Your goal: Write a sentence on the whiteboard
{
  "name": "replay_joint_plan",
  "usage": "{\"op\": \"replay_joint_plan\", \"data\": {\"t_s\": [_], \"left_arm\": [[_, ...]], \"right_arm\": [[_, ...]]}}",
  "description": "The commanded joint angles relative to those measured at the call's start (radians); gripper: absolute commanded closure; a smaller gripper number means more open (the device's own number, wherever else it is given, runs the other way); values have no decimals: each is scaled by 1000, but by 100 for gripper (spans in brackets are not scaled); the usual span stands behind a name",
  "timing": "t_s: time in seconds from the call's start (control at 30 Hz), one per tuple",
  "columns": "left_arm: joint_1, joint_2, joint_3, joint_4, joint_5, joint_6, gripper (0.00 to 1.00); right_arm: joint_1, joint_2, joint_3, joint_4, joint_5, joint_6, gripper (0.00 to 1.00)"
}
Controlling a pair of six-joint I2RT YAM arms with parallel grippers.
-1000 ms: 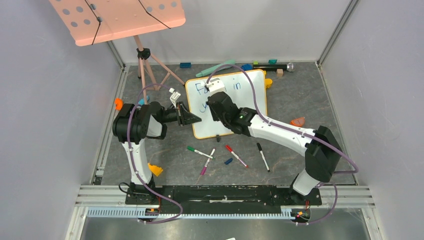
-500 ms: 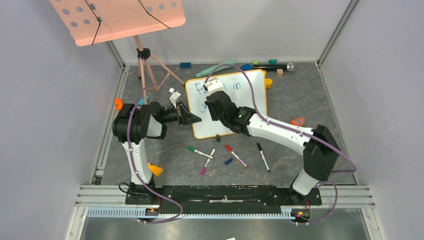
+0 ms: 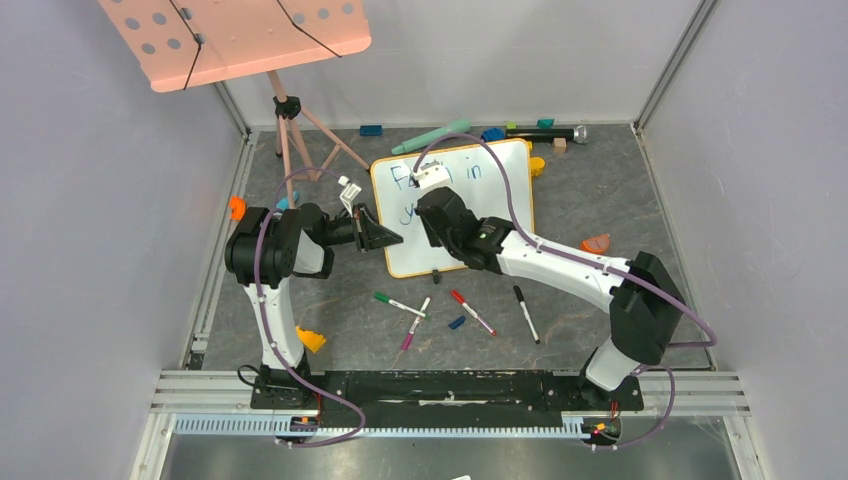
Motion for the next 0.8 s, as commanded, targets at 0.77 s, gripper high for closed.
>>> {"op": "replay_joint_plan", "data": {"t_s": [0.77], "left_arm": [[-10,-23,-3,90,60,107,98]], "right_arm": [[-18,46,134,-2,-12,-28,100]]}}
